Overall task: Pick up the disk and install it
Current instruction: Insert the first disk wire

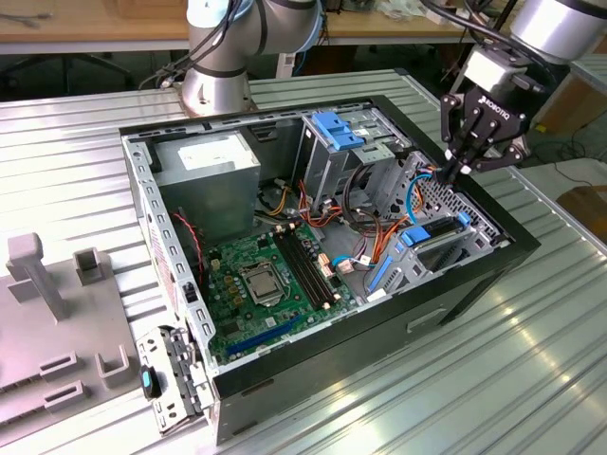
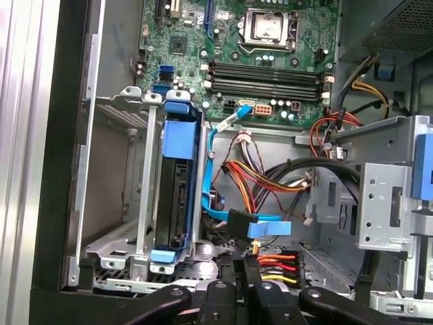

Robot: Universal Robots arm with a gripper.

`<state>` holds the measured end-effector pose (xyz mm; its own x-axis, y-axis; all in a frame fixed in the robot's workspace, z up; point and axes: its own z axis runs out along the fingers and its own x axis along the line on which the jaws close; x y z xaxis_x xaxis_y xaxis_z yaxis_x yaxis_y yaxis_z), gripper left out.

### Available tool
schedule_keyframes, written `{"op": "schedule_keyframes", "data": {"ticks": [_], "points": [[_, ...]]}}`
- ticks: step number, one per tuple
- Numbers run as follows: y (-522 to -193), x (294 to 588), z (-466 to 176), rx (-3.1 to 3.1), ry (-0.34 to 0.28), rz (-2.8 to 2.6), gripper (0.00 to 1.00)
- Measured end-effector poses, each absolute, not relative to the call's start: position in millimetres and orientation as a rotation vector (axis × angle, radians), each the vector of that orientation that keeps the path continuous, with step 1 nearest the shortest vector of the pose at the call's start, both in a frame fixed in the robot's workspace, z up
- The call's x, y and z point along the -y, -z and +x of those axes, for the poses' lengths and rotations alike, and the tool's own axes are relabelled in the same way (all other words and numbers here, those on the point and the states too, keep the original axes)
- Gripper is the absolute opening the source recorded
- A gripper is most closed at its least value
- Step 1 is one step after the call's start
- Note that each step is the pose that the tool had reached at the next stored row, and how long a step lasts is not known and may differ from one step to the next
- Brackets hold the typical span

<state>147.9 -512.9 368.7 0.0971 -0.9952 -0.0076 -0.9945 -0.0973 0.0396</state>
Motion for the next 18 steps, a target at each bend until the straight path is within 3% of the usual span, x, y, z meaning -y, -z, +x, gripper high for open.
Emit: {"op": "schedule_keyframes", "data": {"ticks": [10,18], "points": [[-369,537,139,2.106,0.057,2.322,0.16],[-366,539,135,2.139,0.034,2.313,0.16]]}}
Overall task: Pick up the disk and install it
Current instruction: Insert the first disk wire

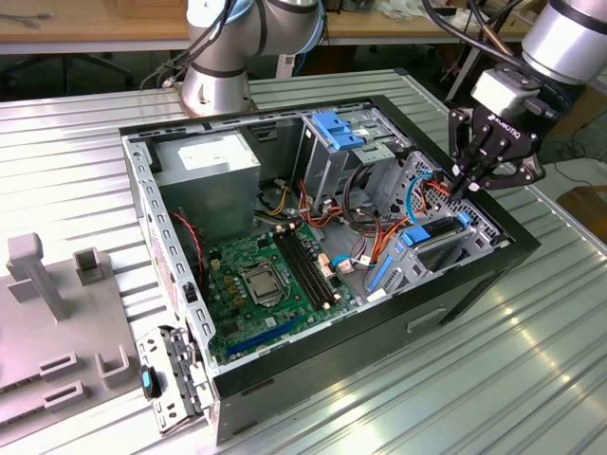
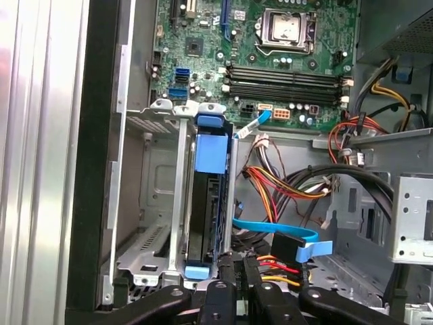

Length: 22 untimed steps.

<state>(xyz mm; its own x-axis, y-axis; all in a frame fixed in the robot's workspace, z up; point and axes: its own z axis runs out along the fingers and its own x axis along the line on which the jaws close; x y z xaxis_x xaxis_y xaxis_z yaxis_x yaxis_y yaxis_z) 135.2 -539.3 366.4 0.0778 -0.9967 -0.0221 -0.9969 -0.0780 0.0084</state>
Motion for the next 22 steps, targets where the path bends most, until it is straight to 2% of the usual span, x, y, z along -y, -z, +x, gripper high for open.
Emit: {"op": "schedule_keyframes", "data": {"ticks": [22], "points": [[-356,551,124,-2.199,-0.034,-2.23,0.16]]}}
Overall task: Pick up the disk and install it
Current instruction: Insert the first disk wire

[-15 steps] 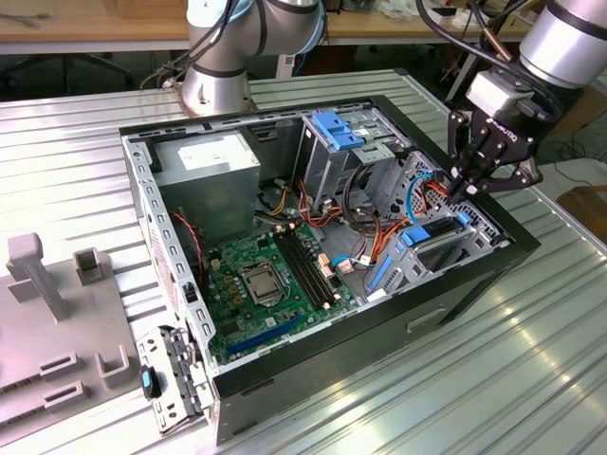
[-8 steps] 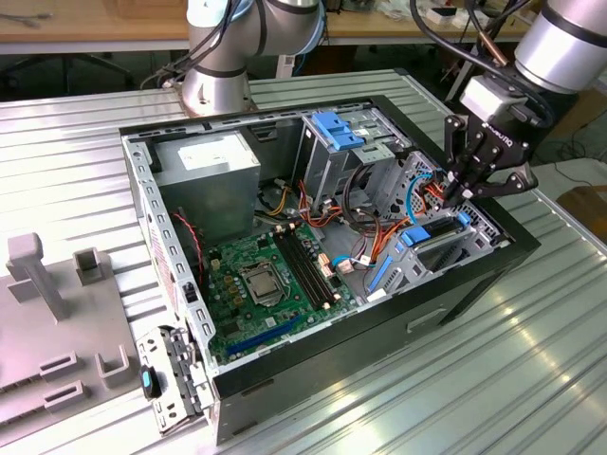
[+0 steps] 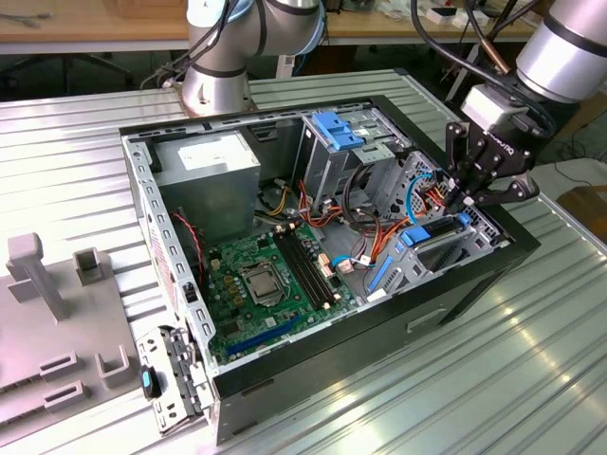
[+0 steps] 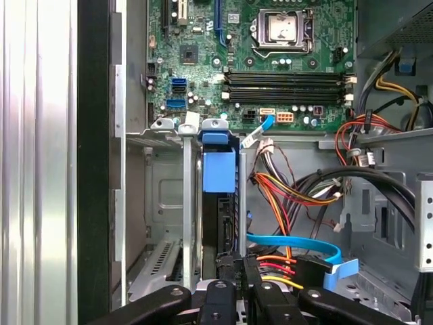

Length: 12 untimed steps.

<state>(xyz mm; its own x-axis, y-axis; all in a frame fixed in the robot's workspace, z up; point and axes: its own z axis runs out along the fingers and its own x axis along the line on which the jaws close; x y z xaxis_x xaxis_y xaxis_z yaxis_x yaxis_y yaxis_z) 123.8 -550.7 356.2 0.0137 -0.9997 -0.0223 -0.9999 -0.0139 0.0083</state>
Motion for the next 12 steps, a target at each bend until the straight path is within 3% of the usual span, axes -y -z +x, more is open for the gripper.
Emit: {"op": "schedule_keyframes", "data": {"ticks": [12], "points": [[-353.7,554.6,122.6,-2.199,-0.035,-2.229,0.16]]}}
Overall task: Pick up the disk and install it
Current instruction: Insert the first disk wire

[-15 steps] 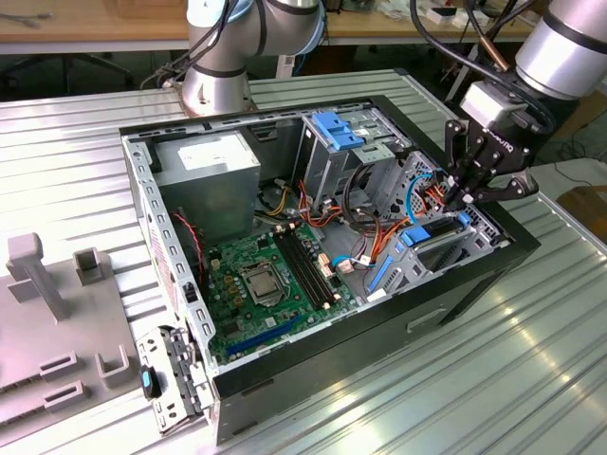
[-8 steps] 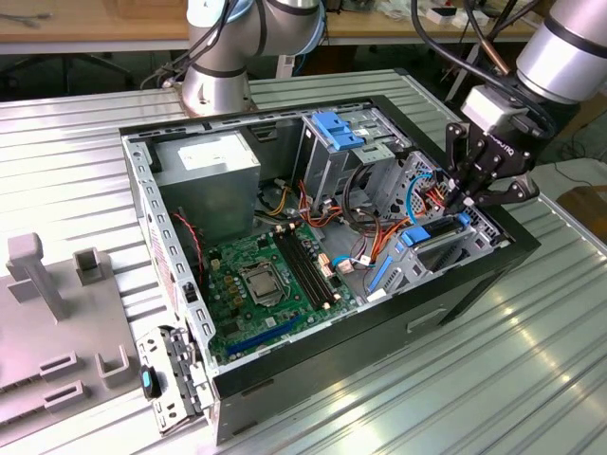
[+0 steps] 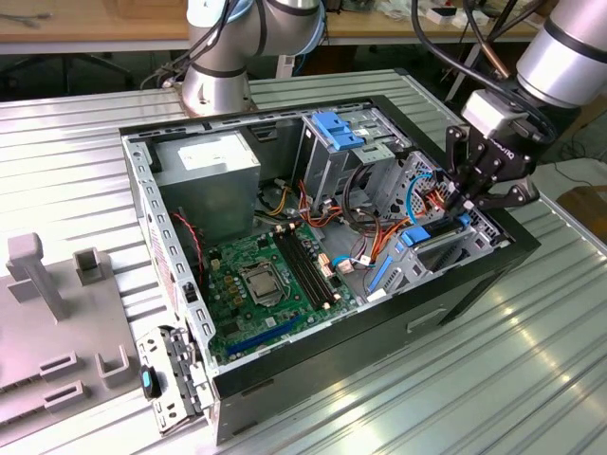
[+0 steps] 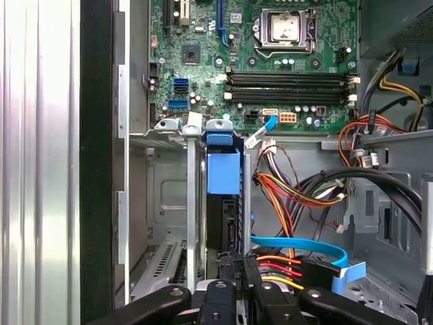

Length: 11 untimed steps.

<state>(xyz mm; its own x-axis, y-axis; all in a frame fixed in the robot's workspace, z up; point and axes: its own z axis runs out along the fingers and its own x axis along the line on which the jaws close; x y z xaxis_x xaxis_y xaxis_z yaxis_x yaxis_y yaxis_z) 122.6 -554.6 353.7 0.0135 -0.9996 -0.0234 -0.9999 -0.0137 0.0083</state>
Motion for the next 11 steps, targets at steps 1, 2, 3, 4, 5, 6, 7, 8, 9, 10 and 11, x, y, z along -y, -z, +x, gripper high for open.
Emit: {"op": "schedule_keyframes", "data": {"ticks": [1,2,3,4,5,6,7,8,9,10,11], "points": [[-353.3,555.9,122.4,-2.199,-0.036,-2.229,0.16],[-353.0,557.1,122.3,-2.198,-0.036,-2.229,0.16],[-352.3,557.8,121.8,-2.198,-0.036,-2.228,0.16],[-352.1,557.8,121.5,-2.198,-0.036,-2.228,0.16],[-351.8,557.9,121.0,-2.198,-0.036,-2.228,0.16],[-351.4,557.9,120.4,-2.198,-0.036,-2.229,0.16],[-351.0,557.9,119.9,-2.198,-0.036,-2.228,0.16],[-350.0,558.2,119.6,-2.198,-0.036,-2.229,0.16],[-349.7,558.2,119.3,-2.198,-0.036,-2.228,0.16],[-349.3,558.2,119.1,-2.198,-0.036,-2.228,0.16],[-348.8,558.2,119.0,-2.198,-0.036,-2.229,0.16]]}}
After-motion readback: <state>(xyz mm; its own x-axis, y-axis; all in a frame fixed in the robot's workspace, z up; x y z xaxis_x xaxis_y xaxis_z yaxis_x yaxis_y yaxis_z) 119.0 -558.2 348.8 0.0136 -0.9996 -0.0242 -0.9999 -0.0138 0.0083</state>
